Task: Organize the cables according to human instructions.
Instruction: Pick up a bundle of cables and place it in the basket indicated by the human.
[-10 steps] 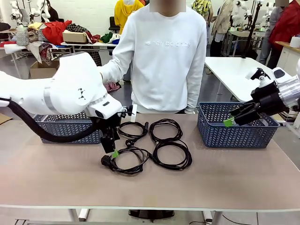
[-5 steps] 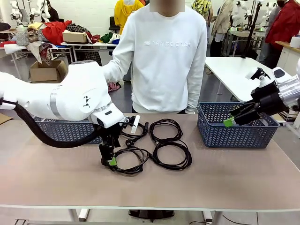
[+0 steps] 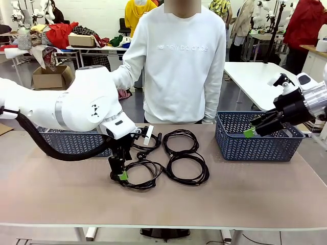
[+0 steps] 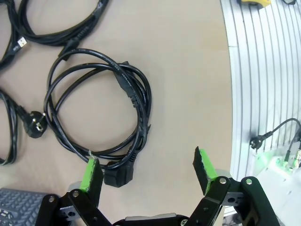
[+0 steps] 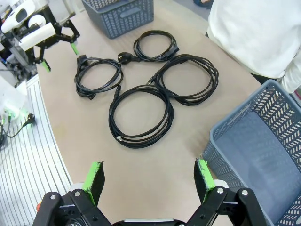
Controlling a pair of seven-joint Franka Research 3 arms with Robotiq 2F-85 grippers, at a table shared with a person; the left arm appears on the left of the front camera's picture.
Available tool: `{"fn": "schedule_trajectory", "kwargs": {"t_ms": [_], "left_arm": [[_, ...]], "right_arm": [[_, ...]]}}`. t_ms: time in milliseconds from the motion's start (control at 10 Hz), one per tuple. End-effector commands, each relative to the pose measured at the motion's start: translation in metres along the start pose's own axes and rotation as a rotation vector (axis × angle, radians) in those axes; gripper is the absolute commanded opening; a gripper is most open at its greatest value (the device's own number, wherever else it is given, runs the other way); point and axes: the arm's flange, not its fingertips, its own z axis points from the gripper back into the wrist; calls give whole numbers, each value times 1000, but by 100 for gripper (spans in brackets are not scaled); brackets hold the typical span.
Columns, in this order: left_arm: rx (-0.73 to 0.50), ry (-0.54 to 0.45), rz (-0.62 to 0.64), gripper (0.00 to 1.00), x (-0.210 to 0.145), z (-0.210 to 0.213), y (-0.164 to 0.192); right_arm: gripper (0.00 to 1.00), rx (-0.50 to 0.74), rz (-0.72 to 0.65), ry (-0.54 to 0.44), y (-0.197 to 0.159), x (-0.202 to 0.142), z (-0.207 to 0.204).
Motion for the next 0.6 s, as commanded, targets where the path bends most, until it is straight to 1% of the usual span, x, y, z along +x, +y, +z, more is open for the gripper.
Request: {"fn": "schedule_trajectory", "kwargs": {"t_ms": [0, 500], "left_arm": [[40, 19, -12, 100, -7, -13, 1], [3, 54, -75, 100, -1, -49, -1]], "right_arm": [[100, 10, 22, -25, -5, 0, -2], [100, 10, 22, -25, -5, 0, -2]]}}
